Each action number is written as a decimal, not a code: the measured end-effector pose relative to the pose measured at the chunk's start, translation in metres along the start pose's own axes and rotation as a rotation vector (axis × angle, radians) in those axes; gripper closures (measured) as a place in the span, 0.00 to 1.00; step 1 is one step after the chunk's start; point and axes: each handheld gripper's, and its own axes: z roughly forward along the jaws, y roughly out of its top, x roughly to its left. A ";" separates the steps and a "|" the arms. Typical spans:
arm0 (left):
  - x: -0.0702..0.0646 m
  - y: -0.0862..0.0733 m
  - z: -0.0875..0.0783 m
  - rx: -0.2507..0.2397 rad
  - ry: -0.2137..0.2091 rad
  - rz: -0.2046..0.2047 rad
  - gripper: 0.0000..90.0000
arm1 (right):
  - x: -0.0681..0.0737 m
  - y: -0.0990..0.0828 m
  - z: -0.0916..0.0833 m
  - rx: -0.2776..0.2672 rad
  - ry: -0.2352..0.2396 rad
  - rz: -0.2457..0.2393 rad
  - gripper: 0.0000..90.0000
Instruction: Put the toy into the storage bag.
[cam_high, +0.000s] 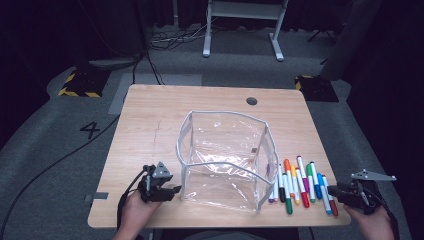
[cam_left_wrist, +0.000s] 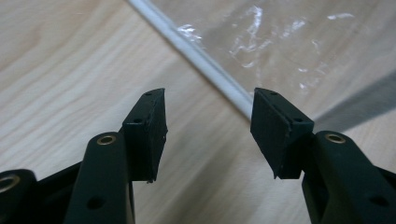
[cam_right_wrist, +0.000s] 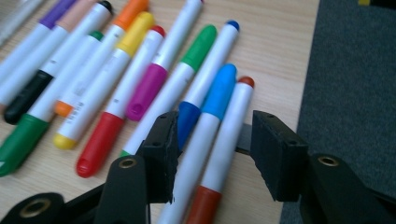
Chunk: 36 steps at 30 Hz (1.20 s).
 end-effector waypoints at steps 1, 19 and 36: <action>-0.008 0.001 0.003 0.019 -0.008 0.032 0.51 | -0.002 -0.001 0.003 0.007 -0.001 0.002 0.59; -0.001 -0.006 -0.003 -0.006 0.029 0.036 0.45 | -0.003 -0.008 0.028 0.136 -0.064 0.040 0.84; 0.036 -0.014 0.005 -0.006 0.101 0.032 0.38 | -0.004 0.019 -0.016 -0.011 0.028 0.031 0.85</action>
